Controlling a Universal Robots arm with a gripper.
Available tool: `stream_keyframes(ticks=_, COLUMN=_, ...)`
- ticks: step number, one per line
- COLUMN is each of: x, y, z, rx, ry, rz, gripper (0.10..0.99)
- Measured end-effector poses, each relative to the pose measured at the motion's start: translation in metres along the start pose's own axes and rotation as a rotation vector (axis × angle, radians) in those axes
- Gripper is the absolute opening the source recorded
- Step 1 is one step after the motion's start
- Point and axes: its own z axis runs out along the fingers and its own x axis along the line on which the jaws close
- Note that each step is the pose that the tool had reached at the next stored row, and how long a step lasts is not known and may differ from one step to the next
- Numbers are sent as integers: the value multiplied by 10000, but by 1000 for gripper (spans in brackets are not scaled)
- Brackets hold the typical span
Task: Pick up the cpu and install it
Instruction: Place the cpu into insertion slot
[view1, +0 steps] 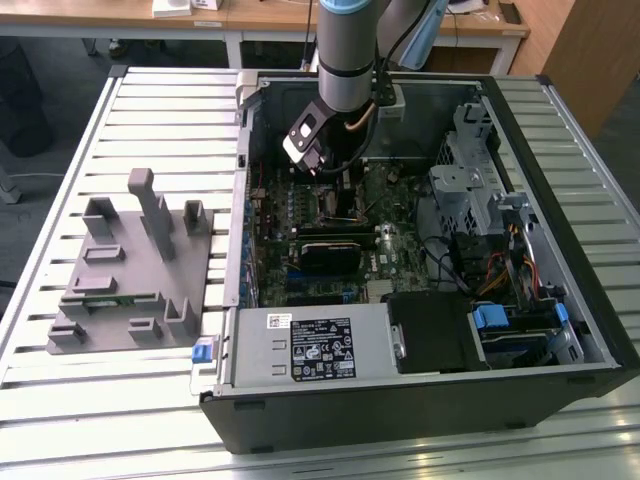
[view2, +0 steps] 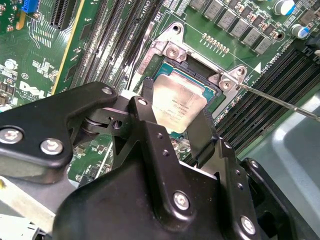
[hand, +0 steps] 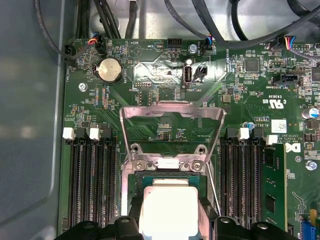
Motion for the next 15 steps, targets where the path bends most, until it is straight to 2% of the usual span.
stream_keyframes(ticks=7, x=0, y=0, z=1, rx=0, ry=1, rz=0, gripper=533)
stream_keyframes(ticks=8, x=0, y=0, z=1, rx=0, ry=1, rz=0, gripper=596)
stream_keyframes(ticks=15, x=0, y=0, z=2, rx=0, ry=0, rz=-1, gripper=596)
